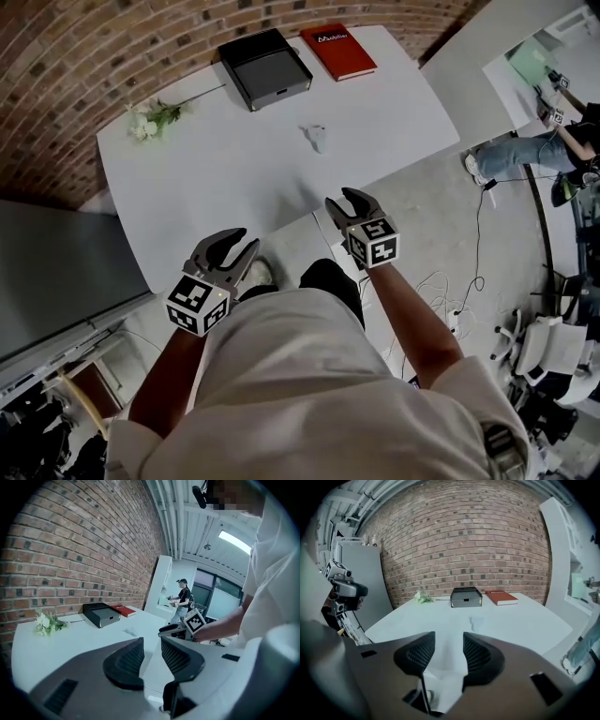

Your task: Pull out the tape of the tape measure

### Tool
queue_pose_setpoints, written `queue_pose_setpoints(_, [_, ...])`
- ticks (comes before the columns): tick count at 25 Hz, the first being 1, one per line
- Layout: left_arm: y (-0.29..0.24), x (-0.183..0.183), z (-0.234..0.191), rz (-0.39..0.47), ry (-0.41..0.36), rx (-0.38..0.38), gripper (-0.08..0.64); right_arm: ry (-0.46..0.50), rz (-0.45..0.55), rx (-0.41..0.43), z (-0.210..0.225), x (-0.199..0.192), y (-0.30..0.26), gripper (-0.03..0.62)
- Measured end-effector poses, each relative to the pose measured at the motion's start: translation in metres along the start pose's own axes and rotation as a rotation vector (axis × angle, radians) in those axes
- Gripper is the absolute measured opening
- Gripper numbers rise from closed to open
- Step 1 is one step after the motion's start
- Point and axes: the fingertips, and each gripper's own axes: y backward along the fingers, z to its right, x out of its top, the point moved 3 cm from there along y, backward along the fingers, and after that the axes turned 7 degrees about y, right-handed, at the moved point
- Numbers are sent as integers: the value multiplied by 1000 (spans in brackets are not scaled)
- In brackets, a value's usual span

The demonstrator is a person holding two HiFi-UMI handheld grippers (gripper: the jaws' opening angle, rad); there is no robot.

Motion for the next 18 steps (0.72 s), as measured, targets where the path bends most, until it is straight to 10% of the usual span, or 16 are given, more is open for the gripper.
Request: queue_pose_setpoints(18, [-6,20,-42,15,98,175,112,10,-110,-9,74,-2,-128,192])
